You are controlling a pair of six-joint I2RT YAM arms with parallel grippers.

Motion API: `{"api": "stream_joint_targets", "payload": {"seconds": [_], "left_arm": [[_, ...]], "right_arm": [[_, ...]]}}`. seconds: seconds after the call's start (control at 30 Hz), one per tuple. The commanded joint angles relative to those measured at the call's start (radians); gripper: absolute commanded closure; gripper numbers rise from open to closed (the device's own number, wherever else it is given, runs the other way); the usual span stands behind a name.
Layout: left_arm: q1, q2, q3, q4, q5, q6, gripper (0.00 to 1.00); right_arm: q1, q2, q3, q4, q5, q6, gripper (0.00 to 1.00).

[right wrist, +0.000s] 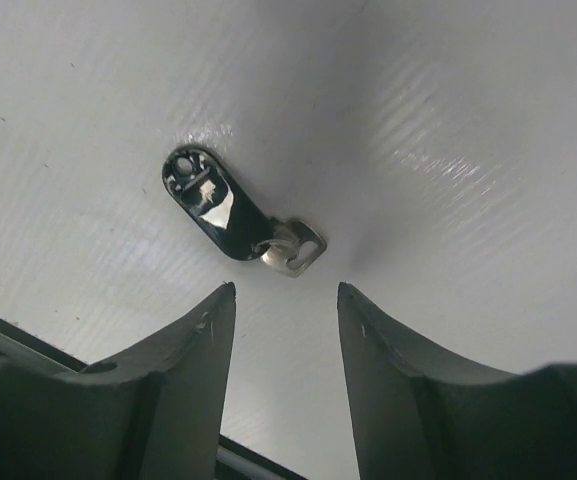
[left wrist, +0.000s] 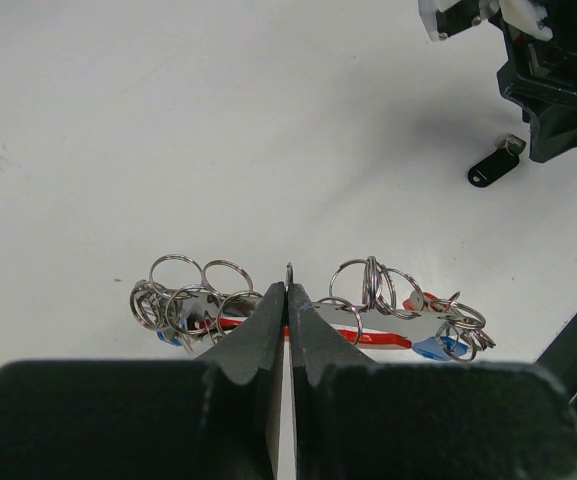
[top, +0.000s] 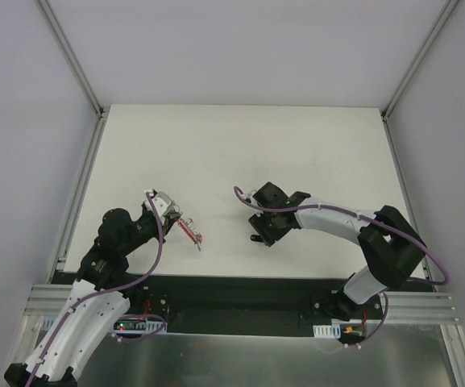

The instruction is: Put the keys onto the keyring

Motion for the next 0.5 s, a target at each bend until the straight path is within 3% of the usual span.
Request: {"api": "stream_joint_targets", "payload": {"seconds": [0.0, 0.3, 0.47], "left_arm": [[0.003, -0.015, 0.027, 0.055, 0.019, -0.015, 1.0], [0.003, -0.024, 0.027, 0.055, 0.014, -0.017, 1.0], [0.003, -0.033, 0.026, 0.055, 0.013, -0.017, 1.0]], "right_arm": [[0.001, -0.025, -0.054, -0.007, -0.031, 0.084, 0.52], [0.045, 0.105, 0.044, 0.062, -0.13, 0.139, 0.53], [0.077, 0.217, 0.217, 0.079, -0.163, 0.179, 0.53]]}}
